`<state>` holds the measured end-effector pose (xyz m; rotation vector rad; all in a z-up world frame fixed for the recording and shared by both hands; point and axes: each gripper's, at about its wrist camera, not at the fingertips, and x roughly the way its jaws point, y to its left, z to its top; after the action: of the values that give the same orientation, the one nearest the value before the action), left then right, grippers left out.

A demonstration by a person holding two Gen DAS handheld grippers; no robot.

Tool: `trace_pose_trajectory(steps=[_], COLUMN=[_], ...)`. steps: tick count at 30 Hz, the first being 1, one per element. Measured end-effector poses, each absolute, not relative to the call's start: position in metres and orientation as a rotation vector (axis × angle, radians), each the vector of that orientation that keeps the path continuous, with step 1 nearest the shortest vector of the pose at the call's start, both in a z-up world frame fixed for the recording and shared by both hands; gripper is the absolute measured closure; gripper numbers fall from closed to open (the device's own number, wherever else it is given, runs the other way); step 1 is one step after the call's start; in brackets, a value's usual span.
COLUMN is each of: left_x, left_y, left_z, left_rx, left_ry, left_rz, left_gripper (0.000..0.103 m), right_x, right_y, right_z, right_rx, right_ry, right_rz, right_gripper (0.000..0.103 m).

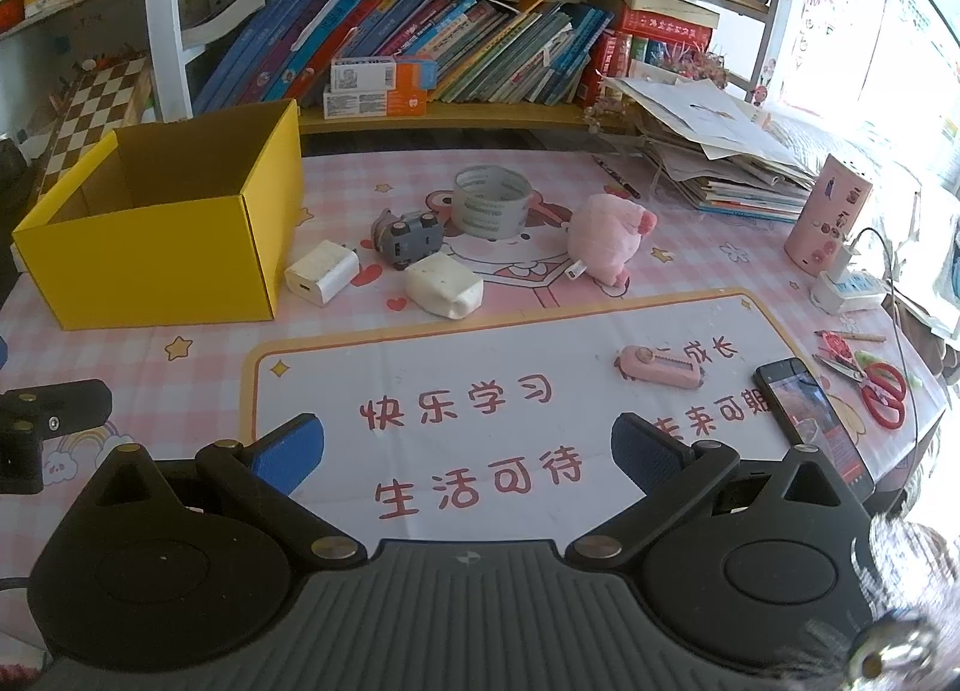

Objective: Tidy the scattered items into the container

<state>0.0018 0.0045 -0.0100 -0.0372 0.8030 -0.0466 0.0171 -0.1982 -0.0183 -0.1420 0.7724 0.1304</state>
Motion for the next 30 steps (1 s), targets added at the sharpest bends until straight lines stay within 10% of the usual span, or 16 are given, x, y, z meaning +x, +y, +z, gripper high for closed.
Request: trace_pose_trajectory(steps=[30], left_x=[0.0034], left_y=[0.0104], left_z=[-0.011], left_rx=[-0.063], left_ry=[0.813], left_rz=[-0.045], left_gripper=[0.0], right_x=[0.0171], right_y=[-0.1942], right_z=[-0.0215], right_rx=[-0.15], right_ry=[0.778], right_rz=[0.138], right_gripper=[0.0])
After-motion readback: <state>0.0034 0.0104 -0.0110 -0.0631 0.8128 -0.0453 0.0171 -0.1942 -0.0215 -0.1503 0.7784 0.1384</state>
